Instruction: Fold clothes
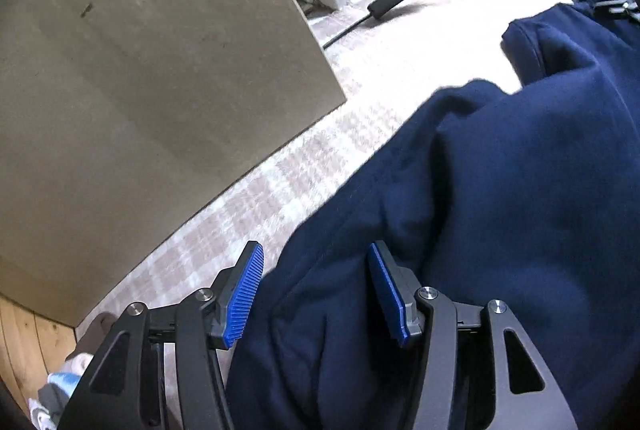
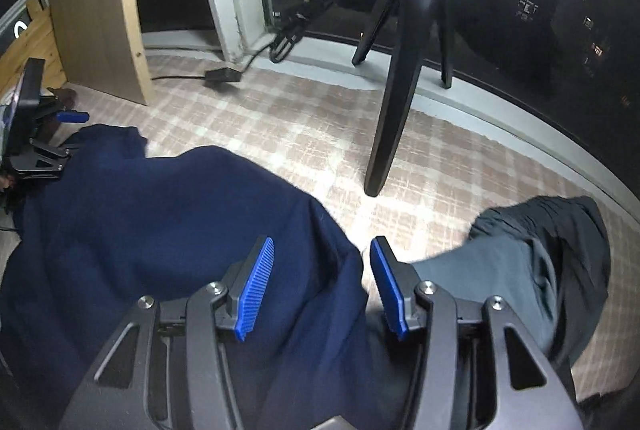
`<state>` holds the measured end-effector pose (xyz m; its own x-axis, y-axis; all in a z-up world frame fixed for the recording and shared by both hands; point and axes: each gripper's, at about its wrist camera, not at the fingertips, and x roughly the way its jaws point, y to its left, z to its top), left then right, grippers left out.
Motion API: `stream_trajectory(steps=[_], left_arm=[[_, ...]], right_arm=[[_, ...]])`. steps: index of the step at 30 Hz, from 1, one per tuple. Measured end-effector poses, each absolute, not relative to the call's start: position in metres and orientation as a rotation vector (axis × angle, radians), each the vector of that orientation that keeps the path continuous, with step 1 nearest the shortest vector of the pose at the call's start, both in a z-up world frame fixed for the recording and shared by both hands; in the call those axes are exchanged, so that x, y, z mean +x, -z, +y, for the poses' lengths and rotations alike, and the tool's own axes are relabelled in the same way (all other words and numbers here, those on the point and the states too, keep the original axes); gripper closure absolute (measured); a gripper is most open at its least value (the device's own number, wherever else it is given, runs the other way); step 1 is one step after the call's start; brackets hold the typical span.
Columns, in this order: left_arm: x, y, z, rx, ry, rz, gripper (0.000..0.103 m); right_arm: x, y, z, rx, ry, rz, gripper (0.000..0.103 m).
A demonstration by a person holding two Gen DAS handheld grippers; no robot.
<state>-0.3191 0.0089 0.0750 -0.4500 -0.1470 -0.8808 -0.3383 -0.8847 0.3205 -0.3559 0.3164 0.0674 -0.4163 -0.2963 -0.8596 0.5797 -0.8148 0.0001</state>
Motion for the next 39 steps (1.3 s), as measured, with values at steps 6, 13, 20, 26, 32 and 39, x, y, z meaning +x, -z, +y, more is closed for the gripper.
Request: stream_trajectory(steps=[6, 13, 20, 26, 32, 39], left_arm=[[-0.324, -0.075, 0.015, -1.561, -2.429, 0.616, 0.092], [-0.299, -0.097, 0.008, -1.534, -2.514, 0.504, 0.099], [-0.297, -0.131, -0.026, -1.471, -2.718, 0.388, 0.099], [-0.299, -0.130, -0.015, -1.567, -2.710, 0.535, 0.079], [-0.239, -0.200, -0.044, -1.539, -2.830, 0.488, 0.056], [-0.123, -0.183, -0.069, -1.671, -2.698, 0.364, 0.049]], right_arm=[[-0.366, -0.040, 0.304, 1.331, 2.153, 0.428, 0.054], [-0.344, -0.057, 0.313, 1.223, 2.167, 0.435, 0.094], [-0.333, -0.097, 0.340, 1.054, 2.369, 0.341, 0.094], [-0.352, -0.051, 0.318, 1.283, 2.360, 0.522, 0.087], [-0.333, -0.110, 0.355, 1.175, 2.386, 0.289, 0.074], [-0.259, -0.174, 0.416, 1.091, 2.303, -0.052, 0.066]])
